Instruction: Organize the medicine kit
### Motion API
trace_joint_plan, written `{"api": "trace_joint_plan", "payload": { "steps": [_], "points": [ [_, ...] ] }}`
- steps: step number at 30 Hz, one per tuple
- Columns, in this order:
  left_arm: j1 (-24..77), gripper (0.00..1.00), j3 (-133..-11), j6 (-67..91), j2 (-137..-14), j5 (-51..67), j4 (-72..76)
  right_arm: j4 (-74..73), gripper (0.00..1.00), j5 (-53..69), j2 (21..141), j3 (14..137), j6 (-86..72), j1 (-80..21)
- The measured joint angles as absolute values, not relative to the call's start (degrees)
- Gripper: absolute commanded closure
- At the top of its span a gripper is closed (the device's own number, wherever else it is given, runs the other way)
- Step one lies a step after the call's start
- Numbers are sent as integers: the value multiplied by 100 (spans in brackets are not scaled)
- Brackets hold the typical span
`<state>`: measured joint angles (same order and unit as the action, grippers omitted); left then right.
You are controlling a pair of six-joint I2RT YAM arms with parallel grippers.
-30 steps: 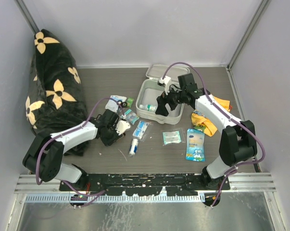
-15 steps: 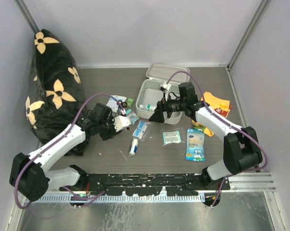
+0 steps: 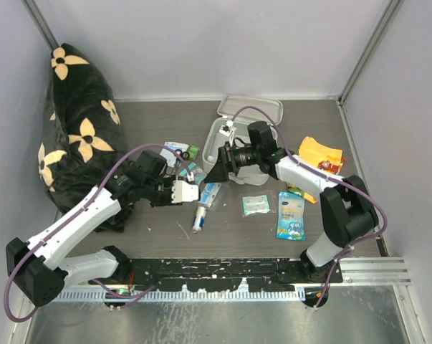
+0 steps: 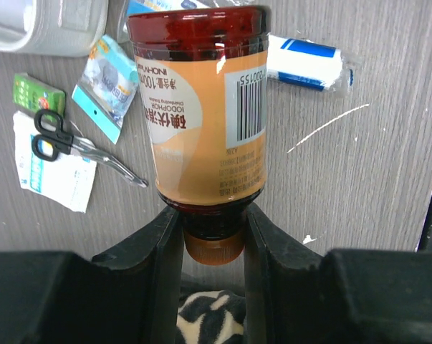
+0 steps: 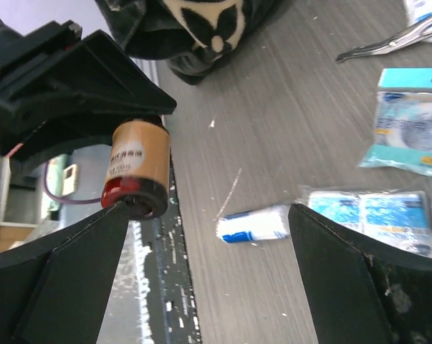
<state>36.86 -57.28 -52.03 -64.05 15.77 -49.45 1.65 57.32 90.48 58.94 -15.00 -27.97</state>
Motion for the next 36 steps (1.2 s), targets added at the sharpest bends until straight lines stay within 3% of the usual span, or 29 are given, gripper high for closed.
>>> {"api": "trace_joint_plan", "payload": {
  "steps": [12, 19, 26, 32, 36],
  "points": [
    [3981, 100, -5787, -5883, -6340, 1518, -5122, 91, 1, 6313, 10020, 6742, -2344, -3489],
    [4027, 100, -5793, -6099, -6329, 1260, -5103, -117, 11, 6617, 10457, 7039, -2449, -3889],
    [4027, 100, -5780, -6261, -6211, 1009, -5050, -379, 30, 6820, 10643, 7159, -2392, -4042],
    [4040, 100, -5710, -6309, -6200, 963, -5039, -537, 25, 6866, 10691, 7310, -2366, -4042],
    [4045, 100, -5706, -6372, -6200, 967, -5039, -567, 30, 6879, 10707, 7402, -2362, -4042]
  ]
}}
